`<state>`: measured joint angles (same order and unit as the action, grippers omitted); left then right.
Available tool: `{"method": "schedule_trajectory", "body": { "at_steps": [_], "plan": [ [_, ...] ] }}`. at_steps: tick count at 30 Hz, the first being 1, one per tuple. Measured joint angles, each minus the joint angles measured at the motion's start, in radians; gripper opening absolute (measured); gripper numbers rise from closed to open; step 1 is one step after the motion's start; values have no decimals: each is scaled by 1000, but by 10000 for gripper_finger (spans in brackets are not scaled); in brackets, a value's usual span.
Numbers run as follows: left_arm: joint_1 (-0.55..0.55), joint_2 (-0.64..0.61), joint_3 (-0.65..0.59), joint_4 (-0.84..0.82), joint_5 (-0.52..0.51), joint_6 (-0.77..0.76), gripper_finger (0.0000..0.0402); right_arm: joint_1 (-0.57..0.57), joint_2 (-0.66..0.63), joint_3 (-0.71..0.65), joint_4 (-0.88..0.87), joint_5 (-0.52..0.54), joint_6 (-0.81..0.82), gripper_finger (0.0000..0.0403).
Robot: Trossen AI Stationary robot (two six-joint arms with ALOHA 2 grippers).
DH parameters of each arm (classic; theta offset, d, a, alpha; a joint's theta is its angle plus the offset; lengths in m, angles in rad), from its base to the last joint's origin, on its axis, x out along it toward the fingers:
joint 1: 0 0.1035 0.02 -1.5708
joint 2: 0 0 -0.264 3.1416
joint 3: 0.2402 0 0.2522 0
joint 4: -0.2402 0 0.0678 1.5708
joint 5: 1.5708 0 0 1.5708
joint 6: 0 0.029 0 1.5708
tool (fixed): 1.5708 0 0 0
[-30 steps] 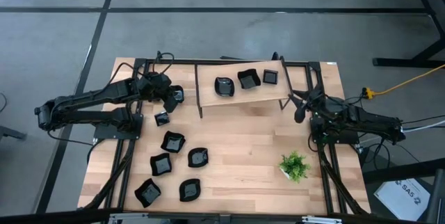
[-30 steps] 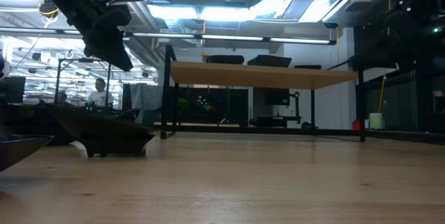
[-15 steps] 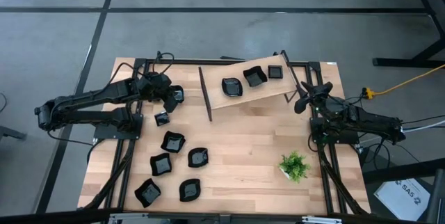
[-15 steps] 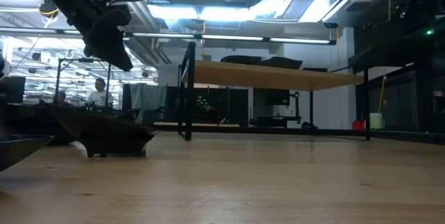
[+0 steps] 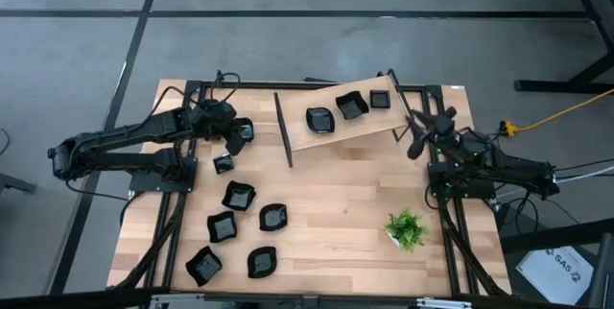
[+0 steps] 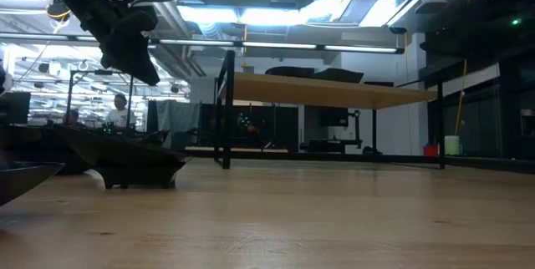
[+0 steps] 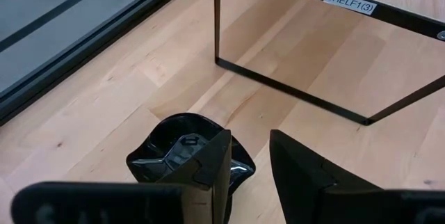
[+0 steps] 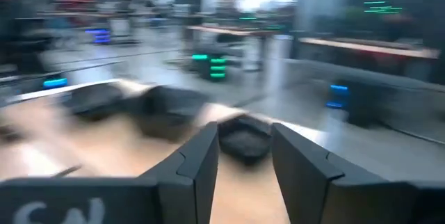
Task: Pick & Place Mini shaped plates
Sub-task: Stack the leaf-shaped plate on top of the leaf-shaped plate on the shelf
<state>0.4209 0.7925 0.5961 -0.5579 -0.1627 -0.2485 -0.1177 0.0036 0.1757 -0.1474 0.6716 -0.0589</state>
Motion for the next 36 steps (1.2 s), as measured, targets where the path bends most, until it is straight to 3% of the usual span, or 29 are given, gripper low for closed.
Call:
{"method": "schedule_trajectory", "body": {
  "at_steps": [7, 11, 16, 25, 36],
  "plan": [
    [0, 0, 0, 0, 0, 0, 95, 0, 0, 0, -96, -551, -18, 132],
    [0, 0, 0, 0, 0, 0, 94, 0, 0, 0, -119, -698, 34, 132],
    [0, 0, 0, 0, 0, 0, 93, 0, 0, -23, -108, -680, 33, 132],
    [0, 0, 0, 0, 0, 0, 93, 13, 0, -167, 232, -665, 7, 132],
    [0, 0, 0, 0, 28, 0, 91, 73, 7, -170, 172, -718, -5, 132]
  ]
}}
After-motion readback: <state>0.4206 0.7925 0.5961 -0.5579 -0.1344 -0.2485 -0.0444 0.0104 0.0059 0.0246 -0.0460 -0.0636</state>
